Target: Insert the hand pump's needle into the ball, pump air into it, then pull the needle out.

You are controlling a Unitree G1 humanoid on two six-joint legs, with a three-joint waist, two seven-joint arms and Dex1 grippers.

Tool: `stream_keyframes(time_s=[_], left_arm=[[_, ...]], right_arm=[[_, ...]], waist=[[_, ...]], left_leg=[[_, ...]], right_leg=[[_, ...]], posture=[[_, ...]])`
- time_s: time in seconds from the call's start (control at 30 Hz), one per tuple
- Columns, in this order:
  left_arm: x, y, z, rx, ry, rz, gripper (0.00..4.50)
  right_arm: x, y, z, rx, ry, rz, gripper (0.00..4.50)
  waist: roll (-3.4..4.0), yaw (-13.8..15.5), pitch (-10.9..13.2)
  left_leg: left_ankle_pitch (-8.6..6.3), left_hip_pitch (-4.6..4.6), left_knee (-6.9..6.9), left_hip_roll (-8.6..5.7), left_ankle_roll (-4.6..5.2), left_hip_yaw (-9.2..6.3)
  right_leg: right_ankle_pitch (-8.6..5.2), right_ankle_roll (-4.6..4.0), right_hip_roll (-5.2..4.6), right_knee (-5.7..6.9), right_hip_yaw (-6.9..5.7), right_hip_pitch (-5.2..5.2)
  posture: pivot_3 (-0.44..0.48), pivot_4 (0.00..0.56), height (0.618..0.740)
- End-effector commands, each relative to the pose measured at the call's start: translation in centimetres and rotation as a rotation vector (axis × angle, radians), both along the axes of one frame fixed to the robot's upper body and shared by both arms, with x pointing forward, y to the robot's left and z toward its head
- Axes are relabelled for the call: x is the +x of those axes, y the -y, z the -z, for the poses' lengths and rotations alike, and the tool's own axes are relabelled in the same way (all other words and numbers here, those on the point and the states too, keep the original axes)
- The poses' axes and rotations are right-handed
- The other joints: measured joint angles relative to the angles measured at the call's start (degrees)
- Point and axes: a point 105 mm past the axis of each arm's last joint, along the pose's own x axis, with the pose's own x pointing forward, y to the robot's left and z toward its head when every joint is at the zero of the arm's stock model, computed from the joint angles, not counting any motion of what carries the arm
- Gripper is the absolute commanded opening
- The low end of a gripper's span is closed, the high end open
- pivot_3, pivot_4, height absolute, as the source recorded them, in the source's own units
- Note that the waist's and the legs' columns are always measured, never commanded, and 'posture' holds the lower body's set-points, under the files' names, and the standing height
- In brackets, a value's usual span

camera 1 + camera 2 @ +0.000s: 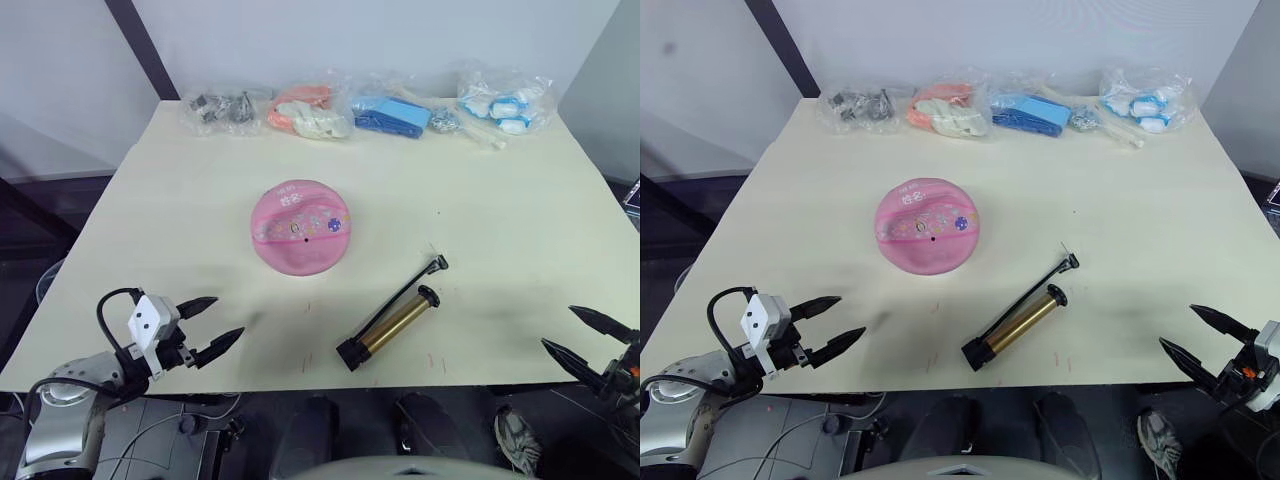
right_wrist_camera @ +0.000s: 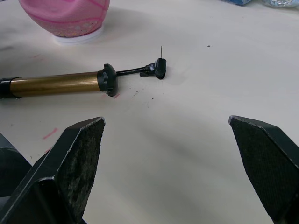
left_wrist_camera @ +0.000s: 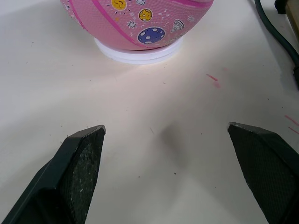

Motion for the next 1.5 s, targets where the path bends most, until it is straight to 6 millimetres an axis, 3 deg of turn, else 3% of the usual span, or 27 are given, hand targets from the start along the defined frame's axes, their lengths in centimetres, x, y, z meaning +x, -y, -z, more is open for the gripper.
stream_keyframes(time_s=[0.03, 0.3, 0.63, 1.03, 1.13, 1.5], left_arm=[[0.0, -0.5, -0.7, 0.006, 0.039, -0.014, 4.50], [0.2, -0.2, -1.1, -0.016, 0.057, 0.019, 4.50], [0.1, 2.9, -2.4, -0.054, 0.078, 0.112, 4.50], [1.3, 11.9, -4.4, -0.075, 0.063, 0.267, 4.50], [1.5, 14.9, -4.7, -0.102, 0.049, 0.304, 4.50], [3.5, 20.8, -3.5, -0.016, 0.017, 0.273, 4.50]], right_arm=[[-0.1, 0.1, -0.1, -0.019, 0.022, -0.021, 4.46], [-0.1, 0.5, 0.6, -0.016, 0.033, -0.034, 4.46], [-0.6, -0.4, -0.3, 0.013, 0.063, -0.103, 4.46], [-1.1, -3.2, -2.4, 0.061, 0.099, -0.227, 4.46], [-0.9, -4.0, -2.8, 0.074, 0.113, -0.244, 4.46], [-0.7, -5.9, -4.7, 0.093, 0.163, -0.258, 4.46]], waist=[[-0.01, 0.0, 0.0], [0.01, 0.0, 0.0], [0.02, 0.0, 0.0], [0.13, 0.1, 0.0], [0.14, 0.1, 0.0], [0.17, 0.1, 0.0]], left_leg=[[0.00, 0.00, 0.00, 0.00, 0.00, 0.00], [0.00, 0.01, 0.00, 0.00, 0.00, 0.02], [0.00, 0.01, 0.00, 0.02, 0.00, 0.01], [0.00, 0.01, 0.01, 0.02, 0.00, -0.02], [0.00, 0.01, 0.03, 0.00, 0.00, -0.02], [0.00, 0.00, 0.04, -0.07, 0.00, -0.08]], right_leg=[[0.00, 0.00, 0.00, 0.00, 0.00, 0.00], [0.01, 0.00, 0.04, -0.01, -0.01, 0.02], [0.01, 0.00, -0.15, -0.02, 0.01, 0.03], [0.01, 0.01, 0.06, -0.01, -0.01, 0.06], [0.02, 0.02, 0.09, -0.01, -0.01, 0.07], [0.03, 0.05, 0.15, 0.00, 0.01, 0.10]], posture=[[0.000, 0.150, 0.740], [0.000, 0.150, 0.740], [0.000, 0.150, 0.740], [0.000, 0.150, 0.740], [0.000, 0.150, 0.740], [0.000, 0.150, 0.740]])
